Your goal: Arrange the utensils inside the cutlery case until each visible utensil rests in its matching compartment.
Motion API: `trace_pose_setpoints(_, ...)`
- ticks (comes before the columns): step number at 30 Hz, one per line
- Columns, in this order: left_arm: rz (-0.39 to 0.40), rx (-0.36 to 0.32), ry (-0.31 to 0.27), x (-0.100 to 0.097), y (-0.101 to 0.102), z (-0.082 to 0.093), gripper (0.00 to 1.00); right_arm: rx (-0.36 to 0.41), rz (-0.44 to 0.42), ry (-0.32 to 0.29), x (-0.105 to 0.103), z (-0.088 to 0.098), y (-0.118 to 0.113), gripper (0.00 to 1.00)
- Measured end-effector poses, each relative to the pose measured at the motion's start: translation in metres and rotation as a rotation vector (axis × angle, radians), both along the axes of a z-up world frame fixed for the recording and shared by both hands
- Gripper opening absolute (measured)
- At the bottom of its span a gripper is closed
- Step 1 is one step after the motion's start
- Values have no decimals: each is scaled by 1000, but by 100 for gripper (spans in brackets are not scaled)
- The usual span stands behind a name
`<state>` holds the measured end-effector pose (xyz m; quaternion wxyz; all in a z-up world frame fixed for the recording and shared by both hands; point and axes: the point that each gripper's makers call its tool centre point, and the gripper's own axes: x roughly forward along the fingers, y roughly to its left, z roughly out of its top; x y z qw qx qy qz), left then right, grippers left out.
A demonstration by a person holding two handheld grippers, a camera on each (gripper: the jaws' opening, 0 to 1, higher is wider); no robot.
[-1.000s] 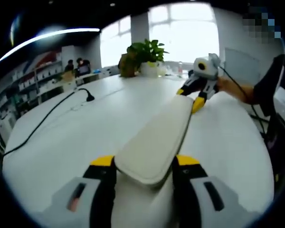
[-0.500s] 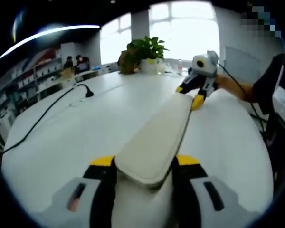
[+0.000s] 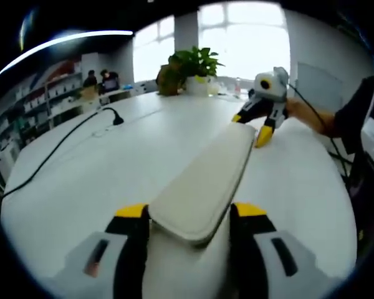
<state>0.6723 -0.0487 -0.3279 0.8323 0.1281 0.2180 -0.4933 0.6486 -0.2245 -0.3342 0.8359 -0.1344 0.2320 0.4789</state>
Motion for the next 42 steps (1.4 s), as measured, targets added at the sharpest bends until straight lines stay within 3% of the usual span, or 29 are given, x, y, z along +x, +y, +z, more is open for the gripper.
trace_pose_setpoints(10, 53, -5, -57, -12, 15, 24, 66, 92, -98, -75, -9, 37, -13, 52)
trace_pose_setpoints(17, 140, -142, -154, -18, 26, 81, 67, 146, -262, -214, -9, 83, -30, 54)
trace_pose_setpoints(22, 191, -224, -244, -31, 44, 126, 67, 142, -390, -349, -19, 128, -49, 56)
trace_pose_setpoints(25, 248, -245, -225, -42, 60, 136, 66, 200, -472, -404, -35, 153, -59, 55)
trace_pose_setpoints(28, 314, -314, -240, -53, 76, 149, 67, 181, -495, -425, -55, 158, -61, 56)
trace_pose_setpoints(32, 282, -371, -203, -88, 80, 154, 73, 211, -533, -464, -77, 171, -67, 57)
trace_pose_setpoints(34, 281, -391, -230, -103, 81, 161, 74, 242, -563, -485, -86, 178, -68, 57)
trace_pose_setpoints(37, 290, -403, -265, -120, 85, 171, 77, 207, -593, -504, -100, 180, -70, 58)
trace_pose_setpoints(39, 304, -392, -285, -125, 88, 171, 79, 183, -632, -490, -110, 177, -76, 58)
trace_pose_setpoints(42, 328, -388, -268, -130, 96, 165, 83, 129, -783, -410, -123, 159, -103, 54)
